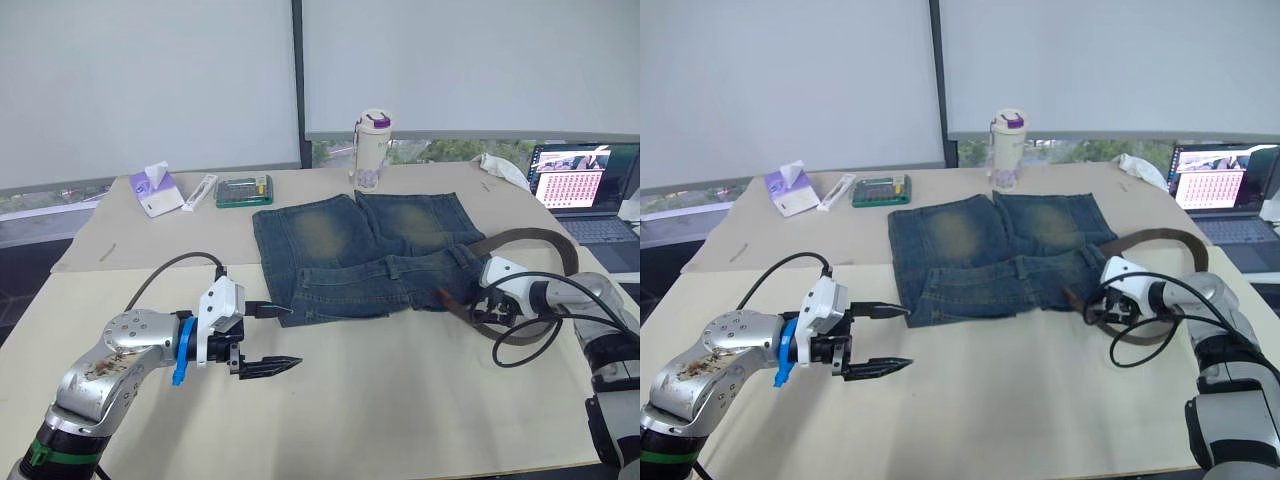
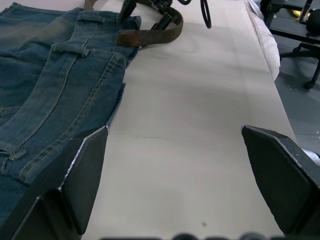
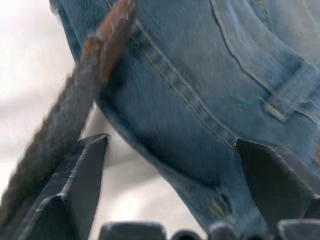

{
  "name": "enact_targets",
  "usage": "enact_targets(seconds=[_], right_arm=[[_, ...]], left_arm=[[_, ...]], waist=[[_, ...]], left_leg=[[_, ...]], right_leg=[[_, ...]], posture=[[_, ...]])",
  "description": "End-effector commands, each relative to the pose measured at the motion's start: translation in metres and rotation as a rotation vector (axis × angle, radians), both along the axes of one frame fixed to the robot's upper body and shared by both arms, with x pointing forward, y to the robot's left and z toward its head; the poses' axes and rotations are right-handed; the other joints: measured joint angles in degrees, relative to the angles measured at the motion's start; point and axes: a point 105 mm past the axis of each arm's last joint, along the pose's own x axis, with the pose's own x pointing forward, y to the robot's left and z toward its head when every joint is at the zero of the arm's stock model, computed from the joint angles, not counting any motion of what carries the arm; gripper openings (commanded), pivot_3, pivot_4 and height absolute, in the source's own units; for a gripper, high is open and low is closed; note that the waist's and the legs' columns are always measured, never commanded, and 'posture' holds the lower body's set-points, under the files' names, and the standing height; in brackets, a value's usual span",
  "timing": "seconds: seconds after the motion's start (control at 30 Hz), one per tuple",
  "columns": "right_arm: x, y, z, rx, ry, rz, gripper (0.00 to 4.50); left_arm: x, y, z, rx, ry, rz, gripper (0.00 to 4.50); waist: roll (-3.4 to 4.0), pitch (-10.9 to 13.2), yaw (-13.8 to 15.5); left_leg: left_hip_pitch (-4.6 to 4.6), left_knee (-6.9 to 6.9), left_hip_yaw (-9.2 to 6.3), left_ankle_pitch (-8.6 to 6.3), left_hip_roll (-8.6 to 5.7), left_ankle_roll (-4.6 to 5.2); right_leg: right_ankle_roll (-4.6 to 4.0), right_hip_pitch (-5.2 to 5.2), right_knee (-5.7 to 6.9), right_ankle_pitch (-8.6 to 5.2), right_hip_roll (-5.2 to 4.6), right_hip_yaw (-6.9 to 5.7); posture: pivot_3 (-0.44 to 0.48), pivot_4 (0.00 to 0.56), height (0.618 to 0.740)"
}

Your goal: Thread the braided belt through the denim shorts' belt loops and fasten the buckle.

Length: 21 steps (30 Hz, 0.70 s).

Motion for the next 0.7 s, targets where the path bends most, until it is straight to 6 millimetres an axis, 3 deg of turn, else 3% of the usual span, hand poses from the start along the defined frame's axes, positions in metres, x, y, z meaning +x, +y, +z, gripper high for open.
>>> enact_targets(seconds=[0.03,0.23,0.3,0.5,0.63,0.7], right_arm=[[0.000,0.003,-0.010,0.059,0.083,-0.033,2.66],[0.005,0.003,-0.006,0.095,0.066,-0.065,0.62],[-0.002,0.008,0.000,0.133,0.075,-0.002,0.02],[-0.029,0.016,0.005,0.181,0.139,0.128,0.02],[-0.098,0.023,-0.013,0.168,0.328,0.274,0.02],[-0.111,0.019,-0.015,0.140,0.353,0.254,0.02]], left_arm=[[-0.005,-0.003,0.010,-0.002,-0.047,-0.012,4.50],[0.001,-0.002,0.015,-0.009,-0.079,0.043,4.50],[0.004,-0.003,0.017,-0.026,-0.084,0.065,4.50],[0.005,-0.005,0.019,-0.036,-0.082,0.078,4.50],[0.005,-0.005,0.014,-0.025,-0.074,0.066,4.50],[0.005,-0.006,0.014,-0.023,-0.072,0.060,4.50]], waist=[[-0.03,0.0,-0.2],[-0.02,0.0,-0.1],[-0.02,0.0,-0.1],[0.11,0.0,0.3],[0.38,-0.1,1.8],[0.39,-0.1,2.1]], left_leg=[[0.00,0.00,-0.05,0.00,0.00,0.00],[0.06,0.00,-0.06,0.00,-0.01,0.00],[0.06,0.00,-0.07,0.00,-0.02,0.00],[0.04,0.00,-0.17,0.00,-0.03,0.00],[-0.05,0.00,-0.25,-0.01,-0.06,0.00],[-0.08,0.01,-0.29,-0.03,-0.07,0.02]], right_leg=[[-0.01,0.00,0.00,0.00,0.00,0.03],[-0.03,0.00,0.04,0.02,-0.01,0.07],[-0.03,-0.01,0.03,0.02,-0.03,0.07],[-0.02,-0.11,0.03,0.02,-0.06,0.01],[0.06,-0.12,0.02,-0.02,-0.09,-0.08],[0.13,-0.10,0.03,-0.08,-0.08,-0.06]], posture=[[0.000,0.150,0.740],[0.000,0.150,0.740],[0.000,0.150,0.740],[0.000,0.150,0.740],[0.000,0.150,0.740],[0.000,0.150,0.740]])
